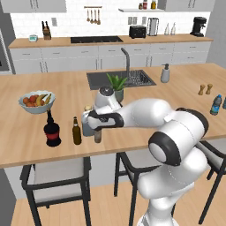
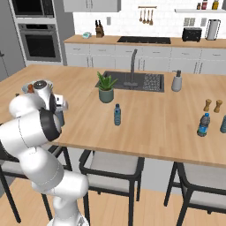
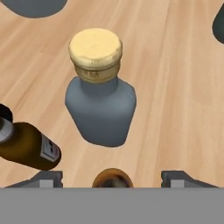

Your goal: Move the plastic bottles in the middle to the plastics group, and the glass bottles in the middle to the glass group.

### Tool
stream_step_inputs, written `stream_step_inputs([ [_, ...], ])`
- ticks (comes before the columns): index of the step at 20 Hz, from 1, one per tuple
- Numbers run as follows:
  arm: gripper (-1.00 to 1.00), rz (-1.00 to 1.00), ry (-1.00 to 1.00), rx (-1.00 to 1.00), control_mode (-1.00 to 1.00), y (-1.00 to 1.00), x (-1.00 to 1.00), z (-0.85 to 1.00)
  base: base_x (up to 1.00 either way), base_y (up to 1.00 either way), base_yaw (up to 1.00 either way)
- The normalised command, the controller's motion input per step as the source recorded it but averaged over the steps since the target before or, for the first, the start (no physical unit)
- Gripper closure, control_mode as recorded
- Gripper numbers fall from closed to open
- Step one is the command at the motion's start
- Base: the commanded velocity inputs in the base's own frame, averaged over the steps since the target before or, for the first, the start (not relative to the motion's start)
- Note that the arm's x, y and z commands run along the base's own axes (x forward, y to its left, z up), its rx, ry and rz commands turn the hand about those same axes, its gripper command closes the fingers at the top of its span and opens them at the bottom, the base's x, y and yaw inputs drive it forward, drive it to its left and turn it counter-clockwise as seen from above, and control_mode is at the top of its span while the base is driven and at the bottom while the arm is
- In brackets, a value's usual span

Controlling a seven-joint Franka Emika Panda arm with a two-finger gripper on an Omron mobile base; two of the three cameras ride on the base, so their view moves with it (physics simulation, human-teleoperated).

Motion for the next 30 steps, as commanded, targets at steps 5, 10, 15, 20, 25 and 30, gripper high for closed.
stream_step_inputs([
  [5,-1.00,0.00,0.00,0.05,-1.00,-0.02,0.00,0.06,0.00,0.00,0.00],
  [10,-1.00,0.00,0.00,0.10,-1.00,-0.02,-0.01,0.27,0.00,0.00,0.00],
  [15,-1.00,0.00,0.00,0.09,-1.00,-0.03,0.00,0.38,0.00,0.00,0.00],
  [20,-1.00,-0.01,0.00,0.04,-1.00,-0.33,0.00,0.38,0.00,0.00,0.00],
  [25,-1.00,-0.08,0.03,0.00,-1.00,-0.90,-0.08,0.18,0.00,0.00,0.00],
  [30,-1.00,-0.11,0.07,0.00,-1.00,-0.98,-0.11,0.04,0.00,0.00,0.00],
])
